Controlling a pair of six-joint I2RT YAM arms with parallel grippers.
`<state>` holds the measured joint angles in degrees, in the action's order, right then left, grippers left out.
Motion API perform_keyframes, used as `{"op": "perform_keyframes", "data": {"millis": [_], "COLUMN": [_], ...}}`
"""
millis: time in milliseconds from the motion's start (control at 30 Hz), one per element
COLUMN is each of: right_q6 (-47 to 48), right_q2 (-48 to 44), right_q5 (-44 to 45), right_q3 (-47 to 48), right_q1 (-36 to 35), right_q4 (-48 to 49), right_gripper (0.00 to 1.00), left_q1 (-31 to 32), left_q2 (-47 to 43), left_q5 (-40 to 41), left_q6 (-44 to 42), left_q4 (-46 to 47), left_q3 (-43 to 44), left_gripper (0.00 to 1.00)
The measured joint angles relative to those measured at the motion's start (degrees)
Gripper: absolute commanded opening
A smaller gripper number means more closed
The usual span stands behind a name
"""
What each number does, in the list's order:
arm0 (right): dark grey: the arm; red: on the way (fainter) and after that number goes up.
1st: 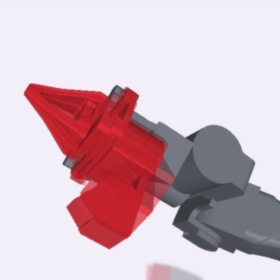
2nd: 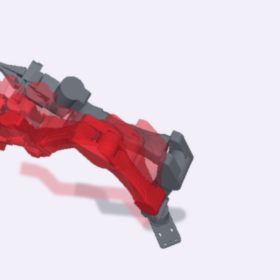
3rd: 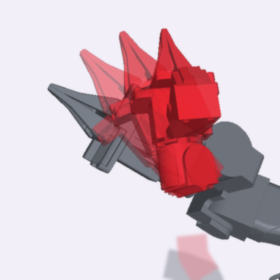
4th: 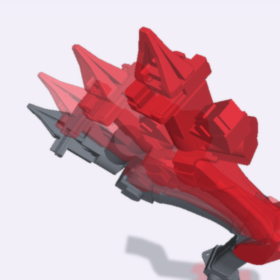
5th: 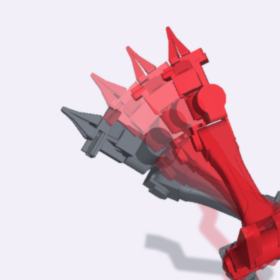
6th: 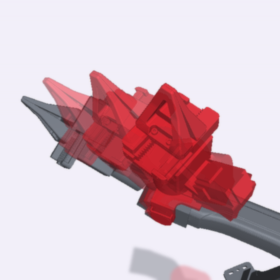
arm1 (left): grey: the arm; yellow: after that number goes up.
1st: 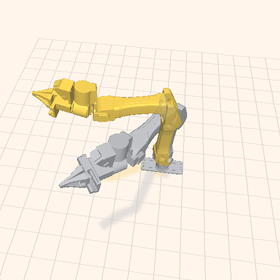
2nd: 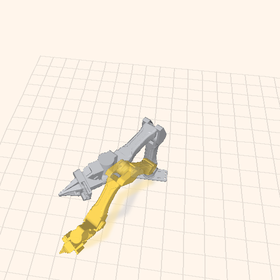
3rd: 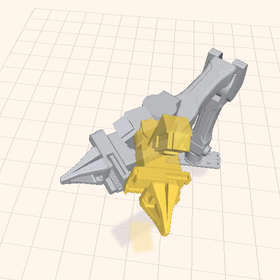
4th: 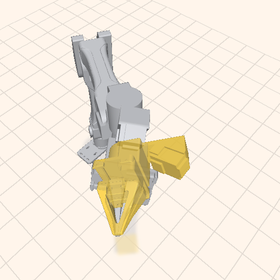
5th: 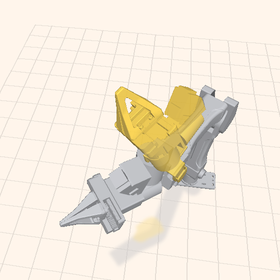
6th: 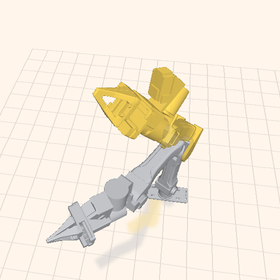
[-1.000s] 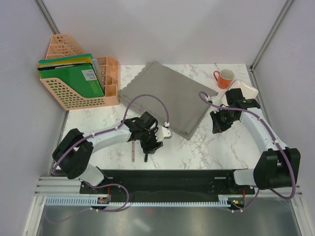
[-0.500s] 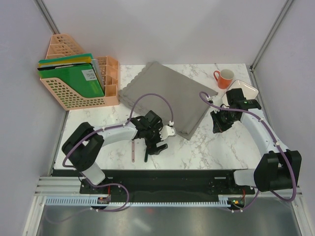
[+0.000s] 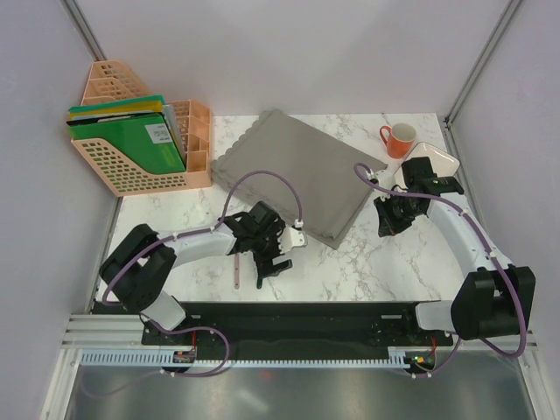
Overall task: Set the dinner table for one person
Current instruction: Move the utensils to the corner of the board.
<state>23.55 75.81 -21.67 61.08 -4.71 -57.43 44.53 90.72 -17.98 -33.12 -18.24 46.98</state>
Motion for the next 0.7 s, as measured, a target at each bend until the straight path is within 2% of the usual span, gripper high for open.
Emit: {"op": "perform_keyframes", "data": {"millis": [167,333,567,700], "right_q6": [0.0,0.0,0.1,0.2], "right_q2": [0.2,0.2,0.2,0.2], "right_q5": [0.0,-0.1,-0.1,0.0], "right_q3": [0.0,0.0,0.0,0.0], "right_q1": [0.0,0.0,0.0,0.0], "right_q4": [0.1,0.1,0.1,0.1], "right_gripper": [0.01,0.01,0.00,0.00], "left_q1": [-4.5,-12.5,-19.3,-24.2], "left_q2": [-3.8,-7.0,-9.6,-14.0], "left_q5": [-0.2,-0.2,-0.4,-0.3], "left_q6": [-1.1,-2.1,-4.1,-6.1], "left_q4": [-0.7,-4.0,-7.6,-10.4], "left_q3": [-3.5,-5.6,-6.8,-8.8], "left_gripper": [1.00,1.00,1.00,1.00]}}
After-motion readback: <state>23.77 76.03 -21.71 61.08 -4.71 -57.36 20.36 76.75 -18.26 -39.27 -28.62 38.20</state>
